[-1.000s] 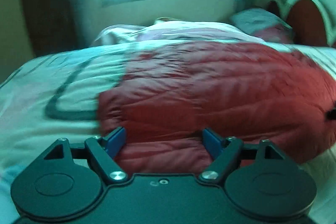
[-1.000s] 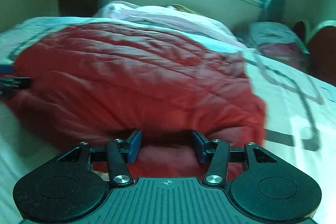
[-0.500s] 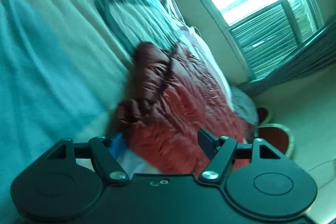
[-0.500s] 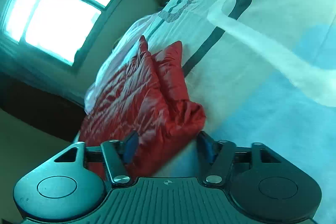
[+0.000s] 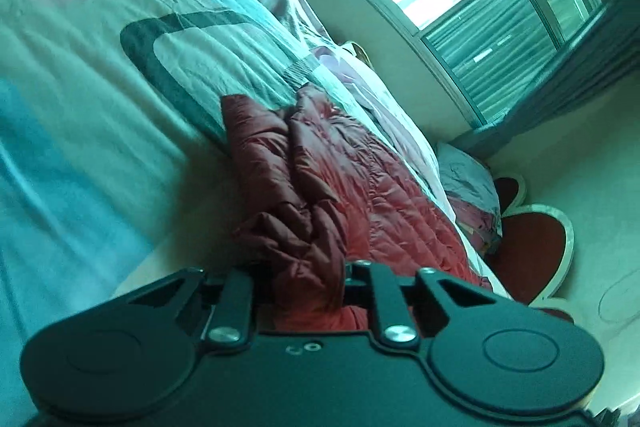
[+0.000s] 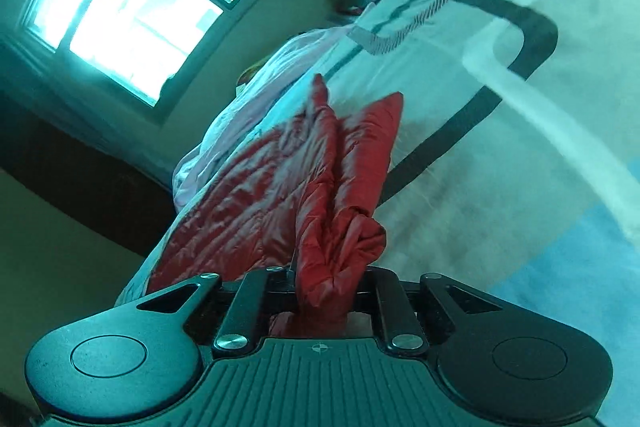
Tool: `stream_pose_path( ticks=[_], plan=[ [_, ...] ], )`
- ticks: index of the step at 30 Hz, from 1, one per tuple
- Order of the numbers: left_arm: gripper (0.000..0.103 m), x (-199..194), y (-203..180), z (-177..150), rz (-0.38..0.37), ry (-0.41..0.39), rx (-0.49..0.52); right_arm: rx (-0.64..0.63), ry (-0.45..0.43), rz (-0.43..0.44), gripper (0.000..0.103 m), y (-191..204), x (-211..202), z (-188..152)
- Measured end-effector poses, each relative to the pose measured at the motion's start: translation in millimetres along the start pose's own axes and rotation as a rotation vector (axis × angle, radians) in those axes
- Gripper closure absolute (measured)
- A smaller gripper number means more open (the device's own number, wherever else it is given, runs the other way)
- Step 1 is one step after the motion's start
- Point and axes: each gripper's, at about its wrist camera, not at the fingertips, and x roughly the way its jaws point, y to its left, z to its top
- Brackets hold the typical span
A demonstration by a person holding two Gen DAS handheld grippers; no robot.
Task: Fold large clothes
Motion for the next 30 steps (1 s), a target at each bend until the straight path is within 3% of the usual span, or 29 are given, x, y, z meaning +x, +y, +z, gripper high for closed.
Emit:
stream_pose_path(
  ticks=[5, 17, 30],
  plan=[
    [0.086, -33, 4, -26, 0.008, 0.016, 0.002, -0.055, 0.026, -0.007, 0.090, -1, -32, -15],
    [0.086, -113, 17, -94, 0.027, 0.028, -0.008, -0.111, 0.056, -0.046, 0.090, -29, -142, -86],
    [0.086, -166, 38, -143, 0.027, 0.018, -0.037, -0.041, 0.069, -0.035, 0.090, -55, -188, -110]
  ],
)
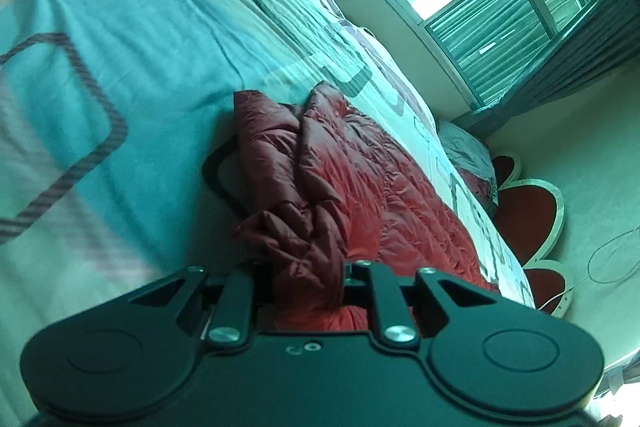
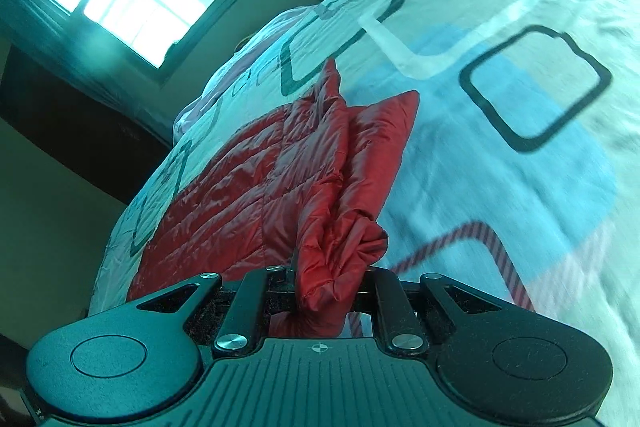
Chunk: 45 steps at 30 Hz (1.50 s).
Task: Fold large clothes
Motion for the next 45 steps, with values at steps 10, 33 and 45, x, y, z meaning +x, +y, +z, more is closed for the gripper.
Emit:
stream_pose_path(
  ticks=[10, 33, 45],
  plan=[
    [0.073, 10, -1, -13, 0.089, -0.018, 0.087, 0.074, 0.065, -0.022, 0.084, -27, 18, -5],
    [0.038, -5, -9, -10, 0.113, 0.019, 0.172, -0.378, -0.082, -0.125, 0.103, 108, 4, -48],
    [0.066, 5, 2, 0, 0.016, 0.091, 0.122, -0.513, 0.070, -0.115, 0.103, 167, 70, -86]
  ],
)
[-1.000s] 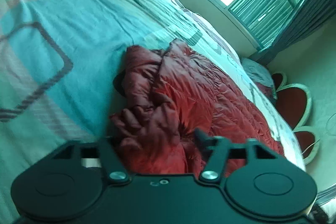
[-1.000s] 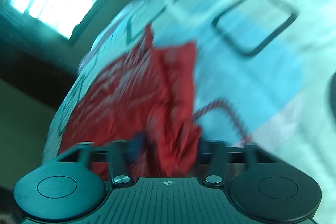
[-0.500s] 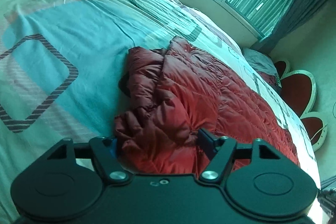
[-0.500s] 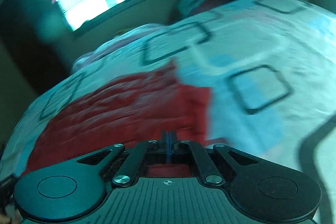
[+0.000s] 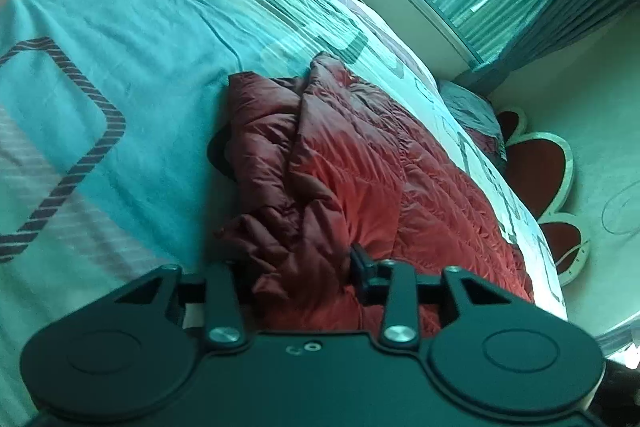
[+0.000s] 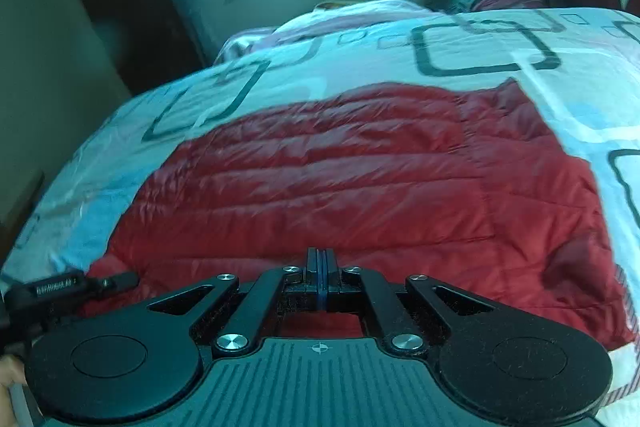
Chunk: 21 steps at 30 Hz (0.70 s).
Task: Fold large clothes
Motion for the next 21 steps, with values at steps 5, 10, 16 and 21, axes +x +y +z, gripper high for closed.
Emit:
stream_pose_path(
  ticks=[5, 10, 16, 21],
  plan=[
    [0.059, -4, 0, 3, -0.005, 0.008, -0.004, 0.014, 0.058, -0.053, 0.103, 1, 17, -6],
    [0.053, -3, 9, 5, -0.020, -0.007, -0.033, 0.007, -0.015, 0.005, 0.103, 12, -6, 0],
    [0.085, -8, -2, 9, -0.080, -0.024, 0.027, 0.007, 0.087, -0.043, 0.103, 21, 27, -13],
    [0.086, -19, -27, 14, -0.090, -0.063, 0.138, 0.083, 0.102, -0.048, 0.103, 10, 51, -16]
  ],
)
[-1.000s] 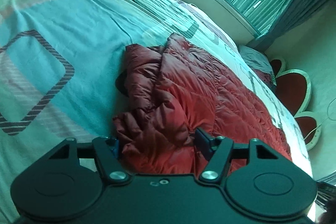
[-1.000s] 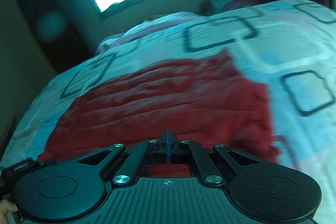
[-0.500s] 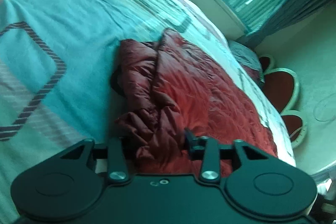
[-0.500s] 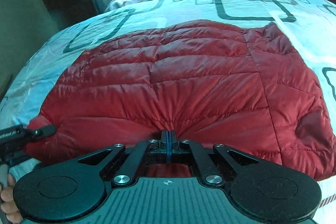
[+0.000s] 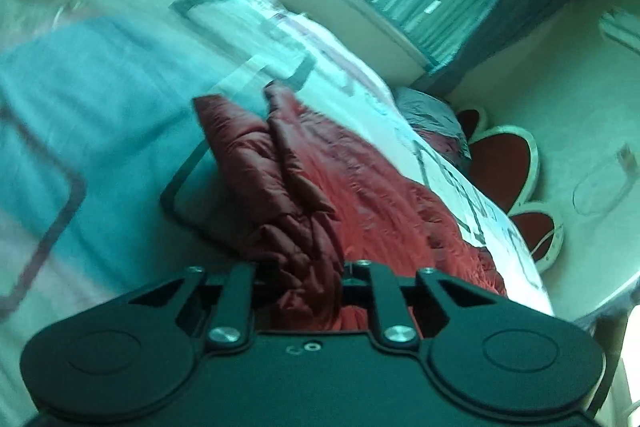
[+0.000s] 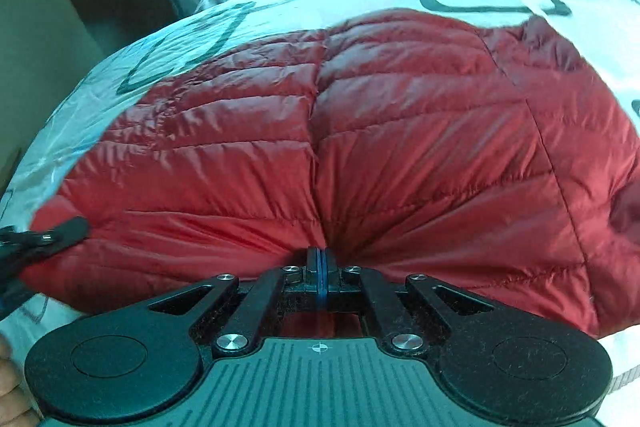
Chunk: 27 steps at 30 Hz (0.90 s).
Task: Fold large clothes
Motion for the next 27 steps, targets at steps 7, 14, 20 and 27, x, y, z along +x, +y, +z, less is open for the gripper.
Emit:
stream_pose_path(
  ticks=[7, 14, 20, 27],
  plan=[
    [0.086, 1, -13, 8, 0.023, 0.018, 0.071, 0.064, -0.040, 0.034, 0.103, 0, -39, 3],
    [0.086, -14, -53, 11, 0.006, -0.015, 0.200, 0.127, 0.053, 0.081, 0.103, -20, -15, -15],
    [0.086, -17, -130, 8, -0.069, -0.079, 0.366, 0.173, 0.074, 0.194, 0.103, -47, -10, -12],
    [0.086, 15, -233, -28, -0.087, -0.058, 0.565, 0.268, -0.012, 0.316, 0.103, -105, -40, 7]
  ],
)
